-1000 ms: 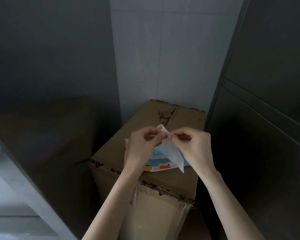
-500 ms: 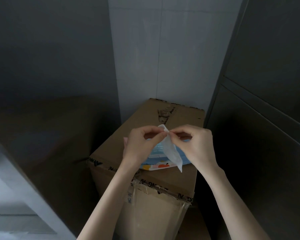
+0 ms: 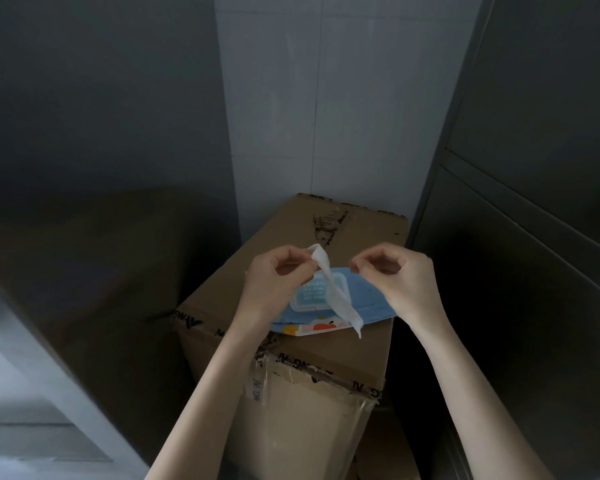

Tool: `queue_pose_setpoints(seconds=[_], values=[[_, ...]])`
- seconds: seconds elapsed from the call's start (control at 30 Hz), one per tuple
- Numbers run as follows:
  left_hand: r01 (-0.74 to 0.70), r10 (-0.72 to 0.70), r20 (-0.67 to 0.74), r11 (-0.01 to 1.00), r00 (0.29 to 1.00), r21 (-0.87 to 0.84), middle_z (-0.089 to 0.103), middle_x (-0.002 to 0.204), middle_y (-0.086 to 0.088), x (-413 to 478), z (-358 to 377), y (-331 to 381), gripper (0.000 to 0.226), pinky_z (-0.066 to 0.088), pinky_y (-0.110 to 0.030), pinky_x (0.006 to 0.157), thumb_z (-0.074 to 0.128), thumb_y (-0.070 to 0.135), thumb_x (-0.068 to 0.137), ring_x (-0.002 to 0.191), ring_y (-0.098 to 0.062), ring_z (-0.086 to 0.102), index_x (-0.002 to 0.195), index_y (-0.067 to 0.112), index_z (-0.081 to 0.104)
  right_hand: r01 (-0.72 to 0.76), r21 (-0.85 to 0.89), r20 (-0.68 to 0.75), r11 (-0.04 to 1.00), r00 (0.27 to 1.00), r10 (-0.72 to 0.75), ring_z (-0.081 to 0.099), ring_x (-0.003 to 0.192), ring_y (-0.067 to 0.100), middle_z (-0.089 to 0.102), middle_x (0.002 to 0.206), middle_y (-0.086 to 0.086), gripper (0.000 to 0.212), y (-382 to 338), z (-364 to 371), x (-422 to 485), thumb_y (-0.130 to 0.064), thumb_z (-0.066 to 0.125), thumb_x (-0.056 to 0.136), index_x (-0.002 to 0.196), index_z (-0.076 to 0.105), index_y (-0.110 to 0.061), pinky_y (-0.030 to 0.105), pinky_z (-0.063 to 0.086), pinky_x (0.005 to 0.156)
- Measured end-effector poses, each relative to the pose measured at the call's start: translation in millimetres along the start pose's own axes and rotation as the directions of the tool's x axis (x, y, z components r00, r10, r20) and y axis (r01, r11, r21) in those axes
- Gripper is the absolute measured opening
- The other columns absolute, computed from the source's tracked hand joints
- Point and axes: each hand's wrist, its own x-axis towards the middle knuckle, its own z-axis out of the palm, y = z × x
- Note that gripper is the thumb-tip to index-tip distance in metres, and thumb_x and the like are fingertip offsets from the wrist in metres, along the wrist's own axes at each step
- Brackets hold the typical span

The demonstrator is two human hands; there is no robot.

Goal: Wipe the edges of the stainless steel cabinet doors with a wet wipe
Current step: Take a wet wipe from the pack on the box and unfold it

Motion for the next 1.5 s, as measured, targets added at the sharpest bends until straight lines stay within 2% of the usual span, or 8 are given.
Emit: queue_pose_setpoints(seconds=[0.33,0.43,0.53,0.63,0.73,0.97,1.27,1.5], values=[[0.332,-0.358,0.025,0.835,0.934,-0.438,0.074,0.090,0.001,-0.9,-10.2,-23.3,0.014,0.055,-0.020,0.060,0.046,0.014,0.099,0.081,-0.010,0.072,0.100,0.010,0.059,-0.082,-0.400,0.369,0.913,0.897,0.243,0.053,0.106,0.001,0.062,0.116,-0.017,0.038,35.3,18.2,-11.1,-0.042,0.075,0.074,0.110,0.067,-0.034,0.026,0.042,0.090],[0.348,-0.435,-0.087,0.811,0.896,-0.470,0.071,0.095,-0.004,-2.3,-20.1,-30.0,0.013,0.057,-0.025,0.060,0.048,0.014,0.098,0.078,-0.012,0.073,0.098,0.011,0.061,-0.098,-0.390,0.398,0.916,0.879,0.264,0.054,0.108,0.007,0.063,0.098,-0.028,0.025,36.4,21.1,-15.0,-0.038,0.074,0.077,0.100,0.066,-0.044,0.035,0.046,0.094],[0.372,-0.436,-0.192,0.881,0.879,-0.293,0.067,0.103,-0.002,-5.0,-28.9,-34.6,0.002,0.055,-0.034,0.074,0.053,0.018,0.096,0.095,-0.020,0.068,0.096,0.019,0.055,-0.044,-0.384,0.341,0.922,0.921,0.186,0.056,0.087,-0.011,0.057,0.074,-0.036,0.026,33.4,22.0,-16.1,-0.031,0.072,0.080,0.074,0.057,-0.051,0.035,0.043,0.099],[0.143,-0.045,-0.327,0.948,0.944,0.283,0.048,0.115,0.011,-12.1,-33.1,-39.8,0.026,0.043,-0.011,0.069,0.062,0.012,0.089,0.103,0.007,0.052,0.109,0.022,0.049,-0.017,-0.377,0.289,0.926,0.948,0.135,0.053,0.081,-0.018,0.053,0.072,-0.040,0.035,33.1,23.3,-14.8,-0.025,0.071,0.081,0.070,0.053,-0.053,0.043,0.040,0.103],[-0.109,0.302,-0.146,0.689,0.942,0.717,0.050,0.122,0.009,-13.3,-33.7,-45.1,0.027,0.032,-0.012,0.083,0.068,0.017,0.084,0.105,0.014,0.036,0.110,0.022,0.060,0.005,-0.367,0.323,0.930,0.938,0.122,0.052,0.082,-0.013,0.051,0.081,-0.039,0.023,36.3,24.2,-14.6,-0.022,0.071,0.082,0.081,0.063,-0.044,0.045,0.037,0.105],[-0.358,0.073,0.424,0.674,0.902,0.646,0.056,0.120,0.018,-14.0,-18.5,-51.8,0.044,0.019,-0.020,0.100,0.077,0.046,0.073,0.115,0.005,0.038,0.113,0.035,0.062,0.098,-0.402,0.481,0.911,0.869,0.118,0.049,0.115,0.007,0.064,0.114,-0.017,0.027,42.4,24.2,-18.8,-0.028,0.075,0.079,0.105,0.070,-0.032,0.044,0.032,0.106],[-0.340,-0.031,0.499,0.696,0.866,0.633,0.046,0.126,0.027,-15.9,-30.6,-48.5,0.042,0.031,-0.042,0.111,0.079,0.039,0.074,0.129,-0.003,0.028,0.106,0.043,0.051,0.116,-0.479,0.428,0.870,0.896,0.116,0.041,0.120,0.006,0.063,0.115,-0.007,0.007,40.2,15.6,-21.8,-0.036,0.071,0.080,0.087,0.071,-0.034,0.045,0.025,0.110],[-0.192,0.015,0.387,0.886,0.922,0.422,0.059,0.107,0.035,-15.8,-27.0,-35.0,0.015,0.040,-0.046,0.103,0.072,0.042,0.078,0.125,-0.015,0.034,0.083,0.055,0.064,0.086,-0.376,0.341,0.923,0.939,0.051,0.053,0.096,0.004,0.055,0.084,-0.026,0.006,30.7,7.7,-12.2,-0.028,0.068,0.085,0.090,0.071,-0.025,0.023,0.038,0.078]])
